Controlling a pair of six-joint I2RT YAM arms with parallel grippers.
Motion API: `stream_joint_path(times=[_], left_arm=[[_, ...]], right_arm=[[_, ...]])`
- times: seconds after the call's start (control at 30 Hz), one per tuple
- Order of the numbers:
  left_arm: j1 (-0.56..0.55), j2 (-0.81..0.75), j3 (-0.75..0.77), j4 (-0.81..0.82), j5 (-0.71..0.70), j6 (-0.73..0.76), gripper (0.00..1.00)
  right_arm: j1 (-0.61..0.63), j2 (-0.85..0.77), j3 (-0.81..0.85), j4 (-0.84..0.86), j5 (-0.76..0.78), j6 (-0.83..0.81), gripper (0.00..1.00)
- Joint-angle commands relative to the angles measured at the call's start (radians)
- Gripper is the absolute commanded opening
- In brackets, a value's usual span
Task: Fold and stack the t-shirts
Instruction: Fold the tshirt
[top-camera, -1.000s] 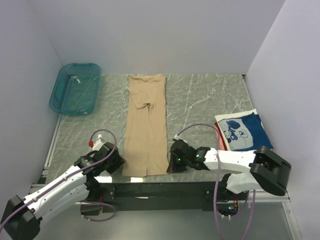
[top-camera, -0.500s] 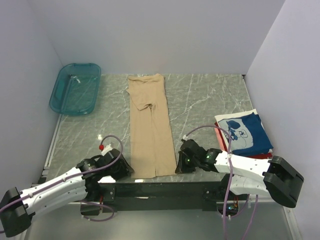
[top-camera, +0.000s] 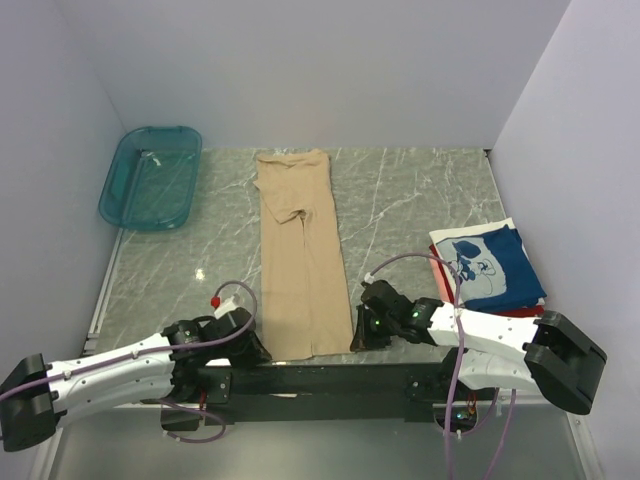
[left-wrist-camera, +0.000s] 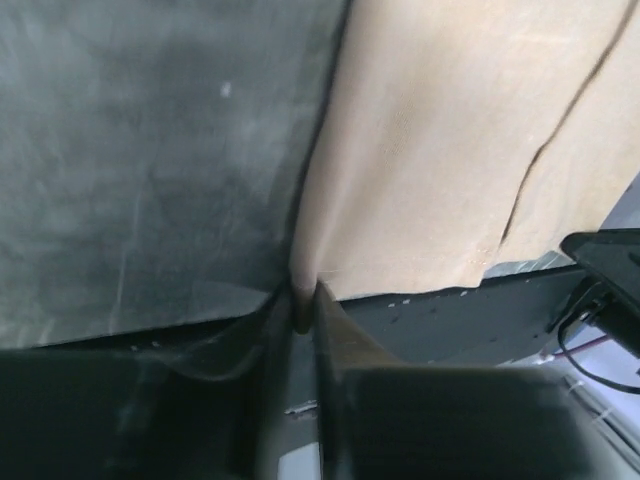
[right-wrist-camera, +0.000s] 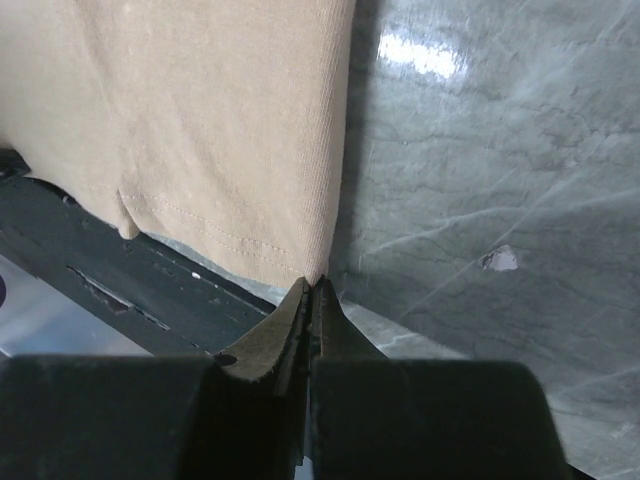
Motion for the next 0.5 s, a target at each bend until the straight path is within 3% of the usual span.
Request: stream_joint_path(times=[0.0, 0.07, 0.27, 0.47], left_arm=[[-0.048, 0.017, -0.012, -0.005, 0.003, -0.055, 0.12], [-0.073, 0.025, 0.014, -0.02, -0.005, -0.058, 0.01], [-0.122, 0.017, 0.114, -0.113, -0.054, -0.057, 0.01], [-0.111, -0.009, 0.201, -0.137, -0.171, -0.016, 0.0]], right_arm=[[-0.003, -0.021, -0.018, 0.015, -0.038, 0.003, 0.0], [0.004, -0.039, -0.027, 0.015, -0.041, 0.009, 0.0], [0.035, -0.119, -0.025, -0.046, -0.042, 0.022, 0.0], [0.027, -0.148, 0.1, -0.141, 0.039, -0.032, 0.0]])
